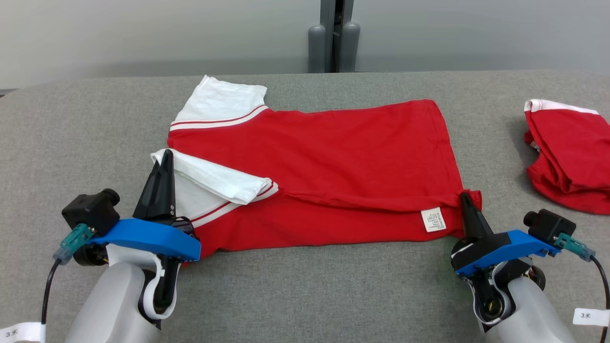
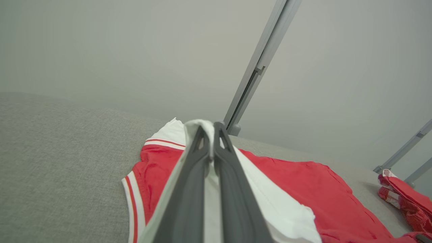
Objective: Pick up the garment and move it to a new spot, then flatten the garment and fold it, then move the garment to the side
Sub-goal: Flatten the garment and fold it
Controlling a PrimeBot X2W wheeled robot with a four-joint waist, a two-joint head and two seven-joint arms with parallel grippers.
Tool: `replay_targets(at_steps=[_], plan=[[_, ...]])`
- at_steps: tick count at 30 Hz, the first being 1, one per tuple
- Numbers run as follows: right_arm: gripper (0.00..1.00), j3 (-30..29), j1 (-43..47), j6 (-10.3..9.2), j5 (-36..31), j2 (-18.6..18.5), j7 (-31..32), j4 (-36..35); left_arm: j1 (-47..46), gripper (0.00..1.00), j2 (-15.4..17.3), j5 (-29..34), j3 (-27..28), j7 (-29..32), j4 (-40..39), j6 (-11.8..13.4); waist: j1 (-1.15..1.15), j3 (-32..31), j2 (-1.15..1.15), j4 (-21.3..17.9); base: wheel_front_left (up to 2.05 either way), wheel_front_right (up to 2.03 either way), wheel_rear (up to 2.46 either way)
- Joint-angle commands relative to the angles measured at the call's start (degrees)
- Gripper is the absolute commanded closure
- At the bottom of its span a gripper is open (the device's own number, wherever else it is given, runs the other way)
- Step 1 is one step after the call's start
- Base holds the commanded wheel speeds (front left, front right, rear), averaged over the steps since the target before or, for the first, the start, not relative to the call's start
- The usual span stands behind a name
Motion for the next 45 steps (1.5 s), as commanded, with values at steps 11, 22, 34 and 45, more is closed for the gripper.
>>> replay_targets(at_steps=[11, 22, 34, 45], plan=[[0.00, 1.50, -7.43, 0.02, -3.63, -0.17, -5.13, 8.48, -6.35, 0.07, -2.00, 2.77, 0.10, -0.88, 9.89, -0.33, -0.01, 1.97, 0.00, 0.28, 0.00, 0.00, 0.00], [0.00, -3.25, -2.47, 0.02, -15.62, -0.18, -5.77, -0.33, -0.07, 0.00, -1.72, 3.46, 2.78, -0.99, 3.20, -1.87, -0.01, 0.05, 0.00, 0.38, 0.00, 0.00, 0.00], [0.00, -9.44, 9.32, 0.01, -28.83, -0.17, 1.52, -14.33, 16.18, 0.00, 2.27, -1.82, 3.29, 14.14, -4.54, 4.00, -0.01, -3.21, 0.00, 1.07, 0.00, 0.00, 0.00], [0.00, -8.92, 12.93, 0.01, -29.99, -0.17, 9.20, -20.80, 14.67, 0.00, 0.44, -6.25, 3.93, 19.22, -0.89, 5.03, -0.01, -1.21, 0.00, -0.89, 0.00, 0.00, 0.00]])
